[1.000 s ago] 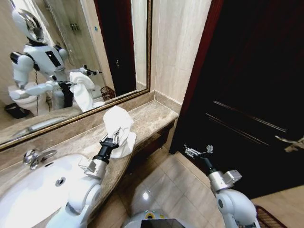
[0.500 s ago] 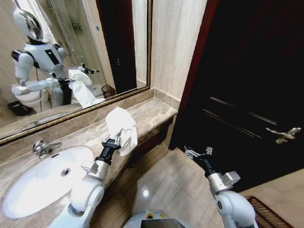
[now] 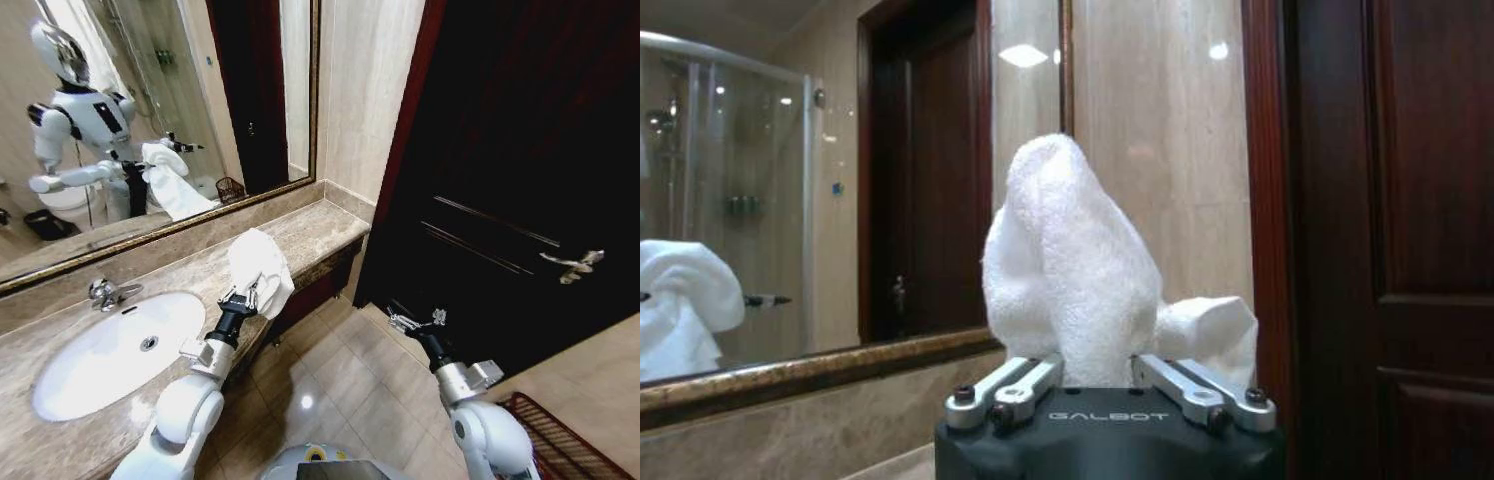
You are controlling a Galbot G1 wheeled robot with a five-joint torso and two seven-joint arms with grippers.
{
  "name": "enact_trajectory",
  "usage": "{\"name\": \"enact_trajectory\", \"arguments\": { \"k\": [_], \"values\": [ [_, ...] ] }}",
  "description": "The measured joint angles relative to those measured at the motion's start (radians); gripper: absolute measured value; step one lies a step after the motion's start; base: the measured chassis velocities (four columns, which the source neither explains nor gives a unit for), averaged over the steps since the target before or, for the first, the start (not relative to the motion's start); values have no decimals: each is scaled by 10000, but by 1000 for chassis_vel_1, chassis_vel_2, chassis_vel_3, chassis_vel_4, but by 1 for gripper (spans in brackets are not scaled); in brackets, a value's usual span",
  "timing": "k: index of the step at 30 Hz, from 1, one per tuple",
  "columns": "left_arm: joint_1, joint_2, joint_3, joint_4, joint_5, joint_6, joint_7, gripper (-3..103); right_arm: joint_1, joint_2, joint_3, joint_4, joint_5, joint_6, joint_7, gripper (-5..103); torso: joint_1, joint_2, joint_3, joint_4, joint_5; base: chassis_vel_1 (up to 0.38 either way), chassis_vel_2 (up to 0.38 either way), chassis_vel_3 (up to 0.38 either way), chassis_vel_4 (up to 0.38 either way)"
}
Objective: Discard the used towel into the hamper.
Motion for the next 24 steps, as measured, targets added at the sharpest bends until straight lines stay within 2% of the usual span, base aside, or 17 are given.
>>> {"name": "enact_trajectory", "arguments": {
  "k": [7, 24],
  "values": [
    [24, 16, 9, 17, 28, -23, 88, 9, -52, 10, 35, -4, 6, 93, 48, 100, -3, 0, 0, 1, -1, -58, -20, -31, -57],
    [-79, 132, 270, 151, 36, -264, 629, 9, -220, 78, 140, 20, 28, 259, 172, 100, -6, 1, -2, 0, -1, -97, -103, -97, -96]
  ]
}}
